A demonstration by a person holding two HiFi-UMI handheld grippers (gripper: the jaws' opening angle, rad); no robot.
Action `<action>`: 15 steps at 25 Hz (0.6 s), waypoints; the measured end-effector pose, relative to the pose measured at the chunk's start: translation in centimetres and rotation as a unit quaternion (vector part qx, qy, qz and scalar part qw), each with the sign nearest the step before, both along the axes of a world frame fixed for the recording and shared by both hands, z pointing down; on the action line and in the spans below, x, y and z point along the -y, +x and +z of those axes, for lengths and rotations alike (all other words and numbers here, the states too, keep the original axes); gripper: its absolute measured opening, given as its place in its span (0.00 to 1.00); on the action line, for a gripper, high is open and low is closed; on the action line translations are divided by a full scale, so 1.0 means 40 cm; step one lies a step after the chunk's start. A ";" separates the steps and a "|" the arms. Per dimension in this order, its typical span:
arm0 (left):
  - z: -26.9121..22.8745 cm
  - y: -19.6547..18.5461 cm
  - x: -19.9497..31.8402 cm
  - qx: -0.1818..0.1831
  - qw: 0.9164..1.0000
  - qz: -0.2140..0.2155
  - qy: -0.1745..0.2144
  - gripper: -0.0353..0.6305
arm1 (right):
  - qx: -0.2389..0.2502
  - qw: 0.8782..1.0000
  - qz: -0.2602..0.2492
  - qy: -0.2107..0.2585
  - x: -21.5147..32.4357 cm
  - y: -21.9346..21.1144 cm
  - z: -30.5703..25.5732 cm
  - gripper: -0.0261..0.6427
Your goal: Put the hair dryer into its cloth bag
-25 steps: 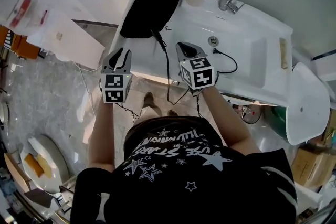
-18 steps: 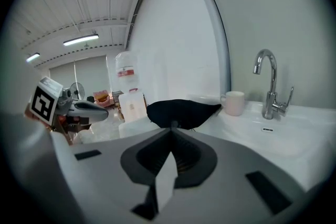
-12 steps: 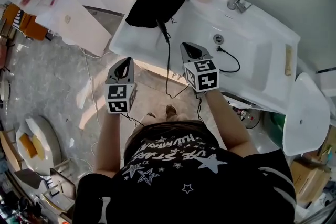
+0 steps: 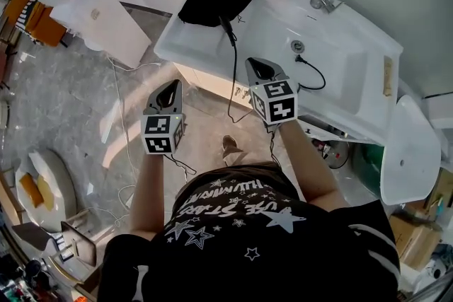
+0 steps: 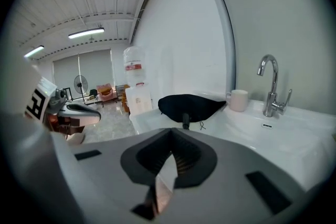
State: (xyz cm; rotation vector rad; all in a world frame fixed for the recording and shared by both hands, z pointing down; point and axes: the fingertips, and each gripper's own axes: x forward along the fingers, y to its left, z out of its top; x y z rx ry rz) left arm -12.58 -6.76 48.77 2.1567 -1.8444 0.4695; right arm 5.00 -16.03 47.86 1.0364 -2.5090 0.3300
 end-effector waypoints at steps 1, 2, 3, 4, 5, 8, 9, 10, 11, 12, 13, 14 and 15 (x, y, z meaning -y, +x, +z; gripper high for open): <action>0.003 -0.003 -0.020 -0.003 1.000 0.001 -0.002 0.07 | -0.002 1.000 -0.001 0.000 -0.018 -0.003 -0.002 0.05; 0.008 -0.006 -0.041 -0.004 1.000 0.003 -0.004 0.07 | -0.004 1.000 -0.002 0.000 -0.036 -0.007 -0.003 0.05; 0.015 -0.009 -0.061 -0.002 1.000 0.006 -0.008 0.07 | -0.005 1.000 -0.004 0.000 -0.056 -0.011 -0.004 0.05; 0.023 -0.011 -0.082 0.001 1.000 0.010 -0.013 0.07 | -0.006 1.000 -0.006 0.000 -0.077 -0.016 -0.005 0.05; 0.031 -0.013 -0.104 0.004 1.000 0.013 -0.017 0.07 | -0.007 1.000 -0.009 0.000 -0.100 -0.021 -0.007 0.05; 0.040 -0.018 -0.171 -0.003 1.000 0.013 -0.021 0.07 | -0.011 1.000 -0.015 0.000 -0.169 -0.034 -0.009 0.05; 0.041 -0.020 -0.193 -0.004 1.000 0.012 -0.021 0.07 | -0.013 1.000 -0.016 0.000 -0.192 -0.038 -0.008 0.05; 0.044 -0.022 -0.214 -0.004 1.000 0.011 -0.020 0.07 | -0.014 1.000 -0.016 0.001 -0.214 -0.041 -0.007 0.05; 0.048 -0.025 -0.235 -0.003 1.000 0.010 -0.020 0.07 | -0.015 1.000 -0.017 0.001 -0.235 -0.044 -0.006 0.05; 0.052 -0.029 -0.255 -0.003 1.000 0.008 -0.020 0.07 | -0.015 1.000 -0.019 0.002 -0.256 -0.047 -0.006 0.05; 0.055 -0.031 -0.274 -0.004 1.000 0.006 -0.020 0.07 | -0.014 1.000 -0.021 0.003 -0.277 -0.050 -0.007 0.05; 0.057 -0.033 -0.295 -0.006 1.000 0.005 -0.021 0.07 | -0.013 1.000 -0.024 0.004 -0.298 -0.053 -0.007 0.05; 0.058 -0.034 -0.316 -0.009 1.000 0.004 -0.022 0.07 | -0.012 1.000 -0.027 0.003 -0.320 -0.056 -0.006 0.05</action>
